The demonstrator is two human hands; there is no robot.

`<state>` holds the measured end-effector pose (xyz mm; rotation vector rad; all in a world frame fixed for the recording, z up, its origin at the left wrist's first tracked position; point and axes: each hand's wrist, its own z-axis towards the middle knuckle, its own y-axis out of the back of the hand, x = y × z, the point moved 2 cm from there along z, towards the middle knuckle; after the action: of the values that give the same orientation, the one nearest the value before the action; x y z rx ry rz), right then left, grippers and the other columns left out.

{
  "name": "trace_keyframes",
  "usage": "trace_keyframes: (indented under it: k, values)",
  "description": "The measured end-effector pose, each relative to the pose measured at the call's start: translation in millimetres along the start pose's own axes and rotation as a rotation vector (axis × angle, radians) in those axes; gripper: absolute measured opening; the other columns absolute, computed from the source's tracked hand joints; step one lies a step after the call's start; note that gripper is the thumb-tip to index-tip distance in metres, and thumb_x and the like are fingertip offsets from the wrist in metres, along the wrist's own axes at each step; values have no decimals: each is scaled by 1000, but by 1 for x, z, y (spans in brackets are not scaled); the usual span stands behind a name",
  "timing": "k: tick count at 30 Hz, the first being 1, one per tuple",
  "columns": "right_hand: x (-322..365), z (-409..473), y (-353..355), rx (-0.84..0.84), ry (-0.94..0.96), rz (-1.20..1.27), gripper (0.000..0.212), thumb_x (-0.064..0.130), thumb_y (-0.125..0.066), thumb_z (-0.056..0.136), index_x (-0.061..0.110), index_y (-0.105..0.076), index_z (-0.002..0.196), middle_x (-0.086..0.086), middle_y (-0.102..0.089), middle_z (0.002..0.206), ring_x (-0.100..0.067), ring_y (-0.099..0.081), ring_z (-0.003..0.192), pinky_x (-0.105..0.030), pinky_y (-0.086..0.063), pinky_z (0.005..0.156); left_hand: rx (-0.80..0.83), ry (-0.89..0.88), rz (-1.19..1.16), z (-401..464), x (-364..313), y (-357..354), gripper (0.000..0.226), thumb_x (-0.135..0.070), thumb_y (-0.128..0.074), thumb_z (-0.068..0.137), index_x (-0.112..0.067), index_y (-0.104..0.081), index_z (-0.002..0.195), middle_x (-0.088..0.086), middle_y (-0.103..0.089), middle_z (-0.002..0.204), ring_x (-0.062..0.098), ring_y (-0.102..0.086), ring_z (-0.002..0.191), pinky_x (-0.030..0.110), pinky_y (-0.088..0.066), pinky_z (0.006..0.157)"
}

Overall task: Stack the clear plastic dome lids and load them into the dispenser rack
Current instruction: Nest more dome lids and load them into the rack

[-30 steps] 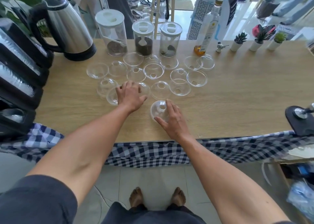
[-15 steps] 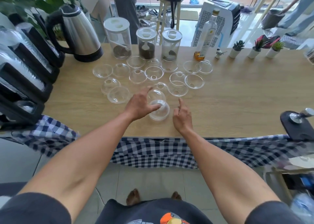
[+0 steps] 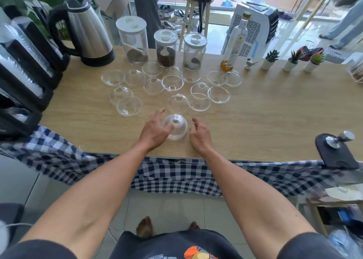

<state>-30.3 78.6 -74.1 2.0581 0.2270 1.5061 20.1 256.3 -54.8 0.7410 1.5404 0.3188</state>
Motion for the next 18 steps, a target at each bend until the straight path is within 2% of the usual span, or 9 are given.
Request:
trace_keyframes:
  k: [2,5,7,9,10,13,14,17,18]
  values:
    - [3,2,-2,10,-27,29,46,19,-41,107,9,-47,152,-10,-54,152,-25,-49,139,-39,-38,118,-87,188,-115,1,5,1,58,-38,-58,97,-16,-47,150,9,-57,145,25,-56,129,41,-47,106]
    - [8,4,-8,19,-62,90,40,14,-49,104,8,-57,143,-10,-62,142,-25,-56,132,-40,-44,114,-131,348,-282,2,10,-1,41,-28,-68,93,-12,-67,131,5,-70,128,21,-65,113,31,-51,93]
    - [12,6,-11,20,-117,165,29,8,-56,98,12,-70,123,-5,-72,121,-21,-64,115,-37,-52,102,-141,425,-439,2,13,-6,28,-22,-78,79,-15,-78,106,8,-78,109,20,-68,94,28,-51,79]
    - [15,7,-13,29,-157,248,21,7,-60,94,16,-74,107,3,-74,101,-16,-66,100,-30,-55,86,-155,488,-585,2,17,-10,19,-7,-77,74,-15,-78,92,12,-78,98,21,-64,84,29,-50,72]
    - [16,7,-13,36,-161,286,20,7,-61,93,15,-75,105,5,-74,98,-14,-67,96,-26,-54,80,-163,504,-636,3,20,-12,20,1,-75,78,-13,-77,92,13,-78,98,24,-67,86,31,-54,73]
    - [16,8,-11,67,-173,378,22,7,-65,91,12,-77,109,0,-77,103,-14,-69,96,-27,-55,80,-189,547,-708,7,29,-15,27,6,-69,86,-5,-76,110,14,-77,107,30,-73,104,41,-59,94]
    - [16,7,-10,80,-173,391,23,5,-65,90,13,-77,108,-1,-78,104,-15,-70,97,-29,-56,81,-189,561,-736,7,31,-17,28,7,-67,88,-3,-75,112,14,-78,105,29,-72,100,43,-58,94]
    - [16,10,-9,79,-163,401,24,6,-63,93,13,-74,113,-3,-76,108,-20,-71,105,-38,-60,93,-190,563,-773,2,21,-14,26,9,-62,91,0,-73,112,10,-75,89,19,-65,73,38,-57,78]
    - [19,10,-7,77,-154,400,26,7,-62,95,11,-73,118,-3,-75,111,-20,-70,106,-39,-59,95,-198,553,-782,2,17,-11,25,9,-60,92,0,-73,111,9,-73,87,17,-63,69,38,-57,77]
